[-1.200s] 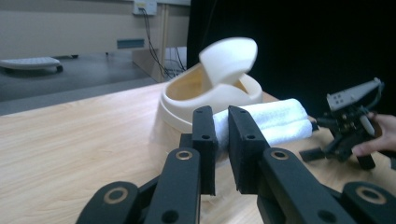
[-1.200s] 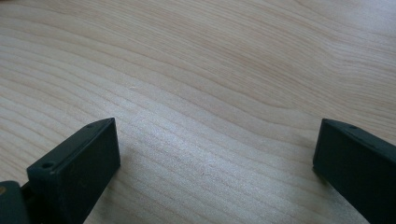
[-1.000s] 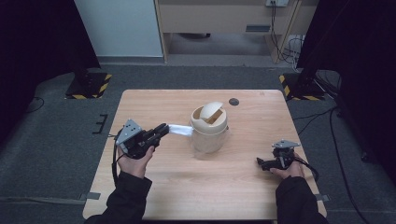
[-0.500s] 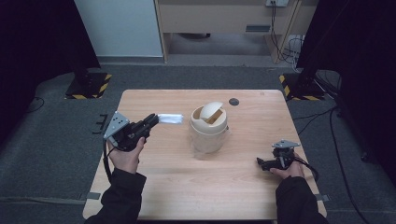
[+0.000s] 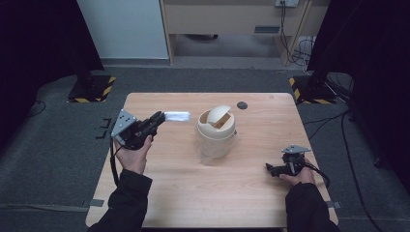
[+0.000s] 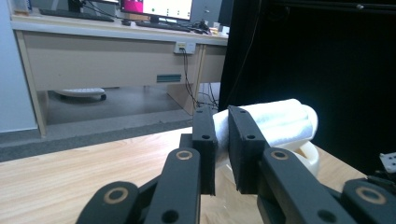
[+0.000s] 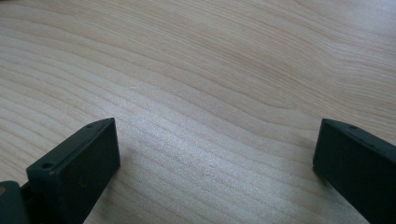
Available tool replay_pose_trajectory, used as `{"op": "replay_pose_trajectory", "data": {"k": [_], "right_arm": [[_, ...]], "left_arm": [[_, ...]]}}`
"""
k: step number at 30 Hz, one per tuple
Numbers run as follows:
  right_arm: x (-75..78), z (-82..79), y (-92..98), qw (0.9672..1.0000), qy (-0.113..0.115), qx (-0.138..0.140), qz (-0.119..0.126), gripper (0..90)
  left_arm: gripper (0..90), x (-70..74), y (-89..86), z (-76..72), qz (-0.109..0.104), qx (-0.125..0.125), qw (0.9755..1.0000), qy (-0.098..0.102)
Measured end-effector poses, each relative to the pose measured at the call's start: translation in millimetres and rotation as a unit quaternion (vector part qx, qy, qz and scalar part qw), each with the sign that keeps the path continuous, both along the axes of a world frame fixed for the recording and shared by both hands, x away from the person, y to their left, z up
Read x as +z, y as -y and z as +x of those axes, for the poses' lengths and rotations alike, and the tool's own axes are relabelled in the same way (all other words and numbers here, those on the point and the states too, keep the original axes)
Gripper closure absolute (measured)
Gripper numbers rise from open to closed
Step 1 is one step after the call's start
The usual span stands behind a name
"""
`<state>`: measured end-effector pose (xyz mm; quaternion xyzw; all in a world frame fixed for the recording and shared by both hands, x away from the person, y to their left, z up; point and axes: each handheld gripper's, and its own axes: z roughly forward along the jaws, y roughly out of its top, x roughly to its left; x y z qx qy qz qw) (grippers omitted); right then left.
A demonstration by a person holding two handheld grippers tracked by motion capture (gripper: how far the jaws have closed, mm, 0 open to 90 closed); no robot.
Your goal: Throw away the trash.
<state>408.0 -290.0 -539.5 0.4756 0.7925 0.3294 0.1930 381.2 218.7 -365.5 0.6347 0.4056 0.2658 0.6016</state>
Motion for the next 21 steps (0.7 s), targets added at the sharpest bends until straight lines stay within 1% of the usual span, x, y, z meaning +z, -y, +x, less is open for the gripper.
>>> {"op": "replay_pose_trajectory", "data": {"k": [6, 7, 13, 16, 18, 21], "right_arm": [[0.0, 0.0, -0.1, 1.0, 0.0, 0.0, 0.0, 0.7], [0.0, 0.0, -0.1, 1.0, 0.0, 0.0, 0.0, 0.7], [0.0, 0.0, -0.1, 1.0, 0.0, 0.0, 0.0, 0.7], [0.0, 0.0, -0.1, 1.0, 0.0, 0.0, 0.0, 0.7], [0.0, -0.1, -0.1, 1.0, 0.0, 0.0, 0.0, 0.7], [0.0, 0.0, -0.1, 1.0, 0.0, 0.0, 0.0, 0.7]], "left_arm": [[81.1, -1.1, 1.6, 11.6, 0.0, 0.008, 1.0, -0.002], [81.1, -0.5, 2.8, 15.5, 0.001, 0.009, 1.0, -0.001], [81.1, 1.4, 8.2, 29.0, 0.002, 0.01, 0.9999, -0.006], [81.1, 0.4, 12.2, 33.0, 0.002, 0.009, 0.9999, -0.008], [81.1, -1.2, 16.2, 36.3, 0.009, 0.008, 0.9999, -0.01], [81.1, -3.5, 20.5, 40.8, 0.012, 0.008, 0.9998, -0.013]]}}
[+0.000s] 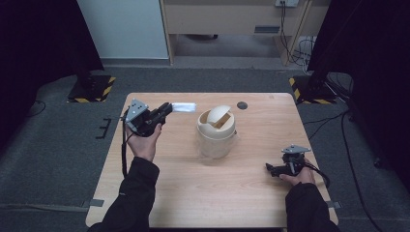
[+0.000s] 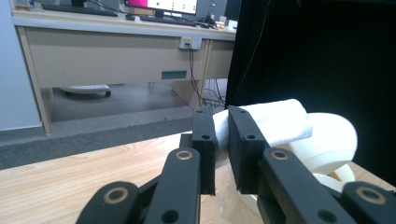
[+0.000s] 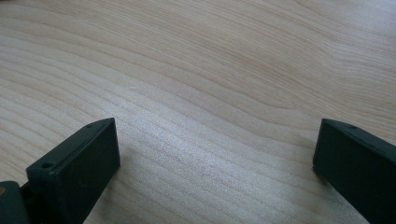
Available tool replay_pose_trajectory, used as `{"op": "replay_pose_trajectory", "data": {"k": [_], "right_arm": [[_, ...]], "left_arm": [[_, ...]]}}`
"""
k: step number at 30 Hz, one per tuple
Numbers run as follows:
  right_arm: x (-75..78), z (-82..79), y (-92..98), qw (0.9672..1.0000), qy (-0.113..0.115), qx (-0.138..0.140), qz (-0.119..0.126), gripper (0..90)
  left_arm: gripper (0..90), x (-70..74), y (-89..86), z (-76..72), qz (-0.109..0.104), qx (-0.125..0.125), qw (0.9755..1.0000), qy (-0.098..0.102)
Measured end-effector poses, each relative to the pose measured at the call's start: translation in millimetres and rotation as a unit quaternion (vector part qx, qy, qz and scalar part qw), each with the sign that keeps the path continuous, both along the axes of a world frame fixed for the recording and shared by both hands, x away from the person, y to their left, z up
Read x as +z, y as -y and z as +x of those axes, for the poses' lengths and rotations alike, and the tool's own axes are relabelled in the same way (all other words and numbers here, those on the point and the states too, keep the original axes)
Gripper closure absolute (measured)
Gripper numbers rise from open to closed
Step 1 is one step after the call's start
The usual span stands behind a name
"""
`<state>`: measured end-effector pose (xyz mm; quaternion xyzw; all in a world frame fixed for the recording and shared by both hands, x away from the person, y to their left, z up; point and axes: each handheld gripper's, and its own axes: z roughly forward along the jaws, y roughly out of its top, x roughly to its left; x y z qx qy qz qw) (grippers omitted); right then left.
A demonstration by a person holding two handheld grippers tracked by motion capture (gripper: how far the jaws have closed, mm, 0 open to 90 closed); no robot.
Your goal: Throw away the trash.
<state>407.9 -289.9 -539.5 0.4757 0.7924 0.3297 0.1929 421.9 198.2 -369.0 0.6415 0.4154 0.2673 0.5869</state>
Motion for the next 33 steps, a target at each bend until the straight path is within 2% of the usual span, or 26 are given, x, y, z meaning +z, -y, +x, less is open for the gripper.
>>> {"op": "replay_pose_trajectory", "data": {"k": [15, 23, 33], "right_arm": [[0.1, 0.0, 0.0, 1.0, 0.001, 0.0, -0.001, 0.8], [0.0, -0.1, 0.0, 1.0, 0.0, 0.0, -0.001, 0.8], [0.0, -0.1, 0.0, 1.0, 0.0, 0.0, -0.001, 0.8]], "left_arm": [[81.1, -13.6, 20.1, 18.8, 0.018, -0.001, 0.9998, -0.012], [81.0, -20.7, 29.8, 24.4, 0.051, -0.003, 0.9985, -0.018], [80.9, -26.1, 34.6, 28.6, 0.076, 0.003, 0.9968, -0.024]]}}
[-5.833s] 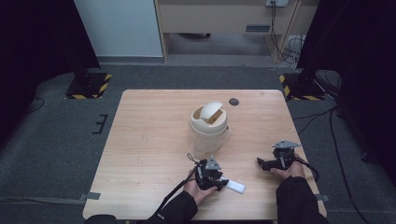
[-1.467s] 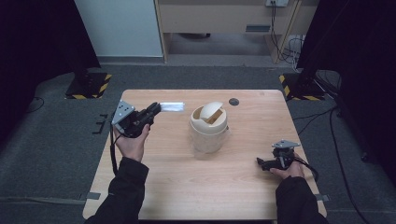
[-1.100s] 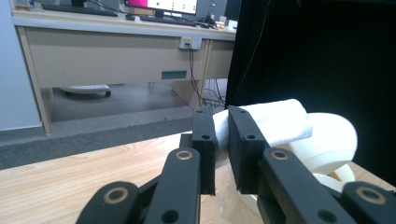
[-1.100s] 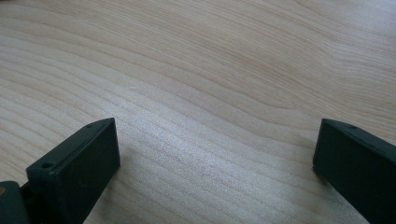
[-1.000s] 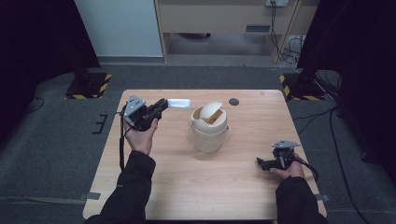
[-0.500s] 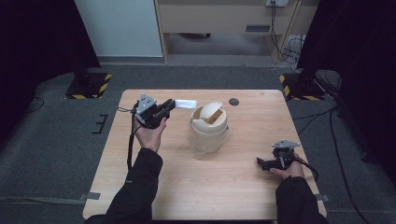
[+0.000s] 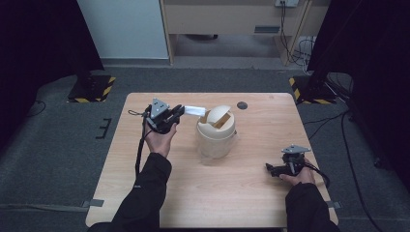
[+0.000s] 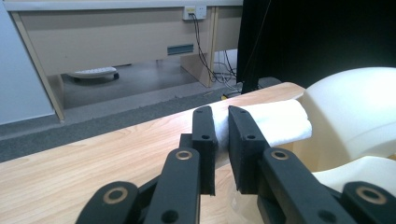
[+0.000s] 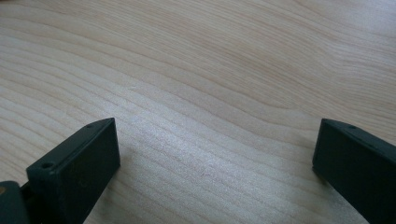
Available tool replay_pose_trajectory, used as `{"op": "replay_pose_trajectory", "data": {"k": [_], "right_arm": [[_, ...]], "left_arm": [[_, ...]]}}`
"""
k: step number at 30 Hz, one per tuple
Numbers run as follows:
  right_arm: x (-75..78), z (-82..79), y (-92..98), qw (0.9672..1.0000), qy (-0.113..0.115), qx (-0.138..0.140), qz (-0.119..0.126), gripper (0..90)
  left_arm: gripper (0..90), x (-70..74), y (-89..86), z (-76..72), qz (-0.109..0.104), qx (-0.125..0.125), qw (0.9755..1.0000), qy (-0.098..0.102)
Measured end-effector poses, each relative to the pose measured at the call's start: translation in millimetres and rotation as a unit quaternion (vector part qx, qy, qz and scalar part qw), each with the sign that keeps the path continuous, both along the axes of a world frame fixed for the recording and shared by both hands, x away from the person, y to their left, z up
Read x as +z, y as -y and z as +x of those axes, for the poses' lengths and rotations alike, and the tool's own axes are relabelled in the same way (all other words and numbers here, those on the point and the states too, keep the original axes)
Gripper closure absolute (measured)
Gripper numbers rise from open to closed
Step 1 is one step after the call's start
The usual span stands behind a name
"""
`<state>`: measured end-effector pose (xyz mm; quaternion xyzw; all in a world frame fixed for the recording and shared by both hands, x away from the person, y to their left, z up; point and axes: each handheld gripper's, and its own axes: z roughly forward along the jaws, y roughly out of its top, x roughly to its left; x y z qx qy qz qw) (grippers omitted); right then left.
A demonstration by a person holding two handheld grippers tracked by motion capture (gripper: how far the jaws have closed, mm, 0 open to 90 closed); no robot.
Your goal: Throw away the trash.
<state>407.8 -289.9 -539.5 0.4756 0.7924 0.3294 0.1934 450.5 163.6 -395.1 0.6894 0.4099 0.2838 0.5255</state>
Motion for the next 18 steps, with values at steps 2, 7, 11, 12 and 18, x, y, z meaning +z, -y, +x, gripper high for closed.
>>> {"op": "replay_pose_trajectory", "data": {"k": [2, 7, 11, 12, 18], "right_arm": [[0.0, 0.0, 0.0, 1.0, 0.0, 0.0, 0.0, 0.9], [0.0, 0.0, 0.1, 1.0, 0.0, 0.0, 0.0, 0.8], [0.0, 0.0, 0.0, 1.0, 0.0, 0.0, 0.0, 0.8], [0.0, 0.1, 0.0, 1.0, 0.0, 0.0, 0.0, 0.8], [0.0, 0.0, 0.0, 1.0, 0.0, 0.0, 0.0, 0.8]], "left_arm": [[80.9, -1.1, 2.6, 0.6, 0.001, -0.003, 1.0, -0.001], [80.8, -3.7, 7.5, 2.8, 0.009, -0.005, 0.9999, -0.005], [80.8, -6.2, 11.3, 4.9, 0.02, -0.008, 0.9997, -0.009], [80.8, -6.6, 12.0, 5.1, 0.019, -0.009, 0.9997, -0.009], [80.7, -7.1, 19.0, 6.5, 0.019, -0.02, 0.9996, -0.013]]}}
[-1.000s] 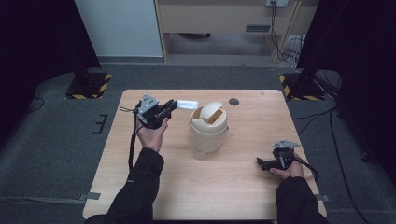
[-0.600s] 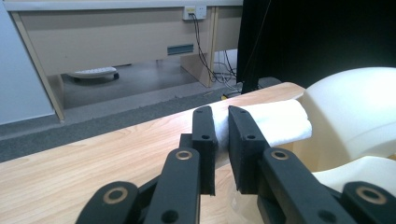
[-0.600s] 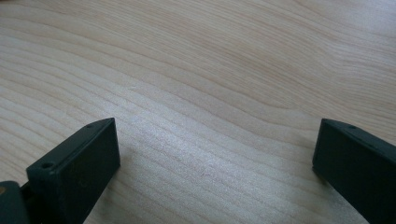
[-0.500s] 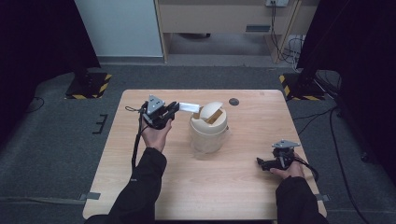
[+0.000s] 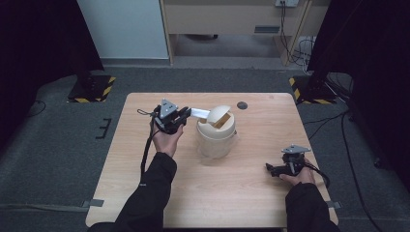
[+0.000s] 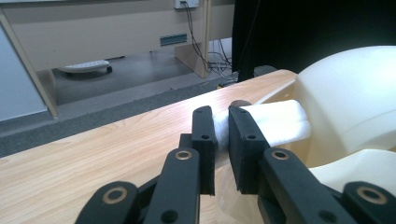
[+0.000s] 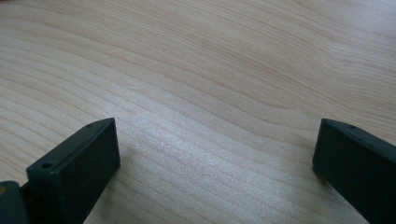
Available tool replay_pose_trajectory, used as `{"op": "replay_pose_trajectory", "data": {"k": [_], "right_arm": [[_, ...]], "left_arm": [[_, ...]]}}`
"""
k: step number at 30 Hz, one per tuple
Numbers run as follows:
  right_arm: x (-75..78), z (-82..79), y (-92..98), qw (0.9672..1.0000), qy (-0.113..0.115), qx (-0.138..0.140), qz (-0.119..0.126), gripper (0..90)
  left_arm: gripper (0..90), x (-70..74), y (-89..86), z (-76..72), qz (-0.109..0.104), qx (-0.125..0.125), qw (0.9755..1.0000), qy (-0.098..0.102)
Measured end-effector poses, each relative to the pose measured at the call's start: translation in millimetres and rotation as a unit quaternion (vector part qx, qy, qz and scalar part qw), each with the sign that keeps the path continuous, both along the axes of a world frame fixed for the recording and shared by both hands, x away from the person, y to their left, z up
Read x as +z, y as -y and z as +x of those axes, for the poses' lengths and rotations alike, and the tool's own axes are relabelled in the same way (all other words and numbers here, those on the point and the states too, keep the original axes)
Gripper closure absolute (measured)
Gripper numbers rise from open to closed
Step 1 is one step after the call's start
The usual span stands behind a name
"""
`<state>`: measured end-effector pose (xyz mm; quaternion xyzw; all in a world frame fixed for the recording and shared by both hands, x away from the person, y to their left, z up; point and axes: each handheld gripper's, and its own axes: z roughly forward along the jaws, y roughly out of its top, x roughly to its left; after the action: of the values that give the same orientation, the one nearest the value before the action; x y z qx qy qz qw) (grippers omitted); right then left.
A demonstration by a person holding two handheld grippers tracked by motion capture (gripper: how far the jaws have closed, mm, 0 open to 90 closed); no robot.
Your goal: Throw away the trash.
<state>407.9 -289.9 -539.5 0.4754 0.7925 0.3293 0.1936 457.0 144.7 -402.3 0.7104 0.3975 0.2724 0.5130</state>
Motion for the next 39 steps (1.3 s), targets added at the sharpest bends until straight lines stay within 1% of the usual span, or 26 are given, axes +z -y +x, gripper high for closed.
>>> {"op": "replay_pose_trajectory", "data": {"k": [5, 9, 11, 15, 18, 20, 24, 25, 26, 28, 30, 34, 39], "right_arm": [[0.0, 0.0, 0.0, 1.0, 0.0, 0.0, 0.0, 0.8], [0.0, -0.2, -0.1, 1.0, 0.001, 0.0, -0.001, 1.1], [0.0, -0.2, -0.3, 1.0, 0.001, 0.0, -0.001, 1.0], [0.0, -0.1, -0.4, 1.0, 0.001, 0.001, -0.001, 1.0], [0.0, -0.1, -0.7, 1.0, 0.001, 0.001, 0.001, 0.9], [0.0, -0.1, -0.8, 1.0, 0.001, 0.0, 0.0, 0.9], [0.0, -0.1, -0.8, 1.0, 0.0, 0.0, 0.001, 1.0], [0.0, -0.1, -0.8, 1.0, 0.001, 0.001, 0.001, 1.0], [0.0, -0.1, -0.8, 1.0, 0.001, 0.001, 0.001, 1.0], [0.0, 0.0, -0.8, 1.0, 0.001, 0.001, 0.0, 1.0], [0.0, -0.1, -0.8, 1.0, 0.0, 0.001, 0.001, 1.0], [0.0, -0.1, -0.8, 1.0, 0.001, 0.001, 0.001, 1.0], [0.0, -0.1, -0.8, 1.0, 0.001, 0.001, 0.001, 1.0]], "left_arm": [[80.3, 0.4, 3.8, 1.7, 0.002, 0.0, 1.0, 0.001], [80.3, -0.5, 5.8, 2.5, 0.016, 0.003, 0.9999, -0.001], [80.3, -0.3, 6.1, 2.9, 0.016, 0.004, 0.9999, 0.0], [80.0, 0.8, 8.7, 2.6, 0.017, -0.004, 0.9998, 0.002], [78.8, 0.9, 10.3, 1.9, 0.009, -0.014, 0.9999, 0.001], [75.8, 0.0, 11.5, 2.1, 0.003, -0.022, 0.9998, 0.0], [67.5, -1.5, 13.5, 2.7, -0.023, -0.042, 0.9988, 0.003], [65.5, -1.6, 13.6, 2.7, -0.033, -0.049, 0.9982, 0.004], [64.2, -1.6, 13.4, 2.8, -0.036, -0.052, 0.998, 0.005], [61.9, -1.3, 12.1, 3.0, -0.05, -0.057, 0.9971, 0.008], [59.9, -0.8, 9.5, 3.1, -0.068, -0.062, 0.9957, 0.009], [56.6, 1.4, 5.0, 0.9, -0.072, -0.059, 0.9955, 0.015], [52.0, 3.5, -5.1, -6.2, -0.072, -0.055, 0.9957, 0.02]]}}
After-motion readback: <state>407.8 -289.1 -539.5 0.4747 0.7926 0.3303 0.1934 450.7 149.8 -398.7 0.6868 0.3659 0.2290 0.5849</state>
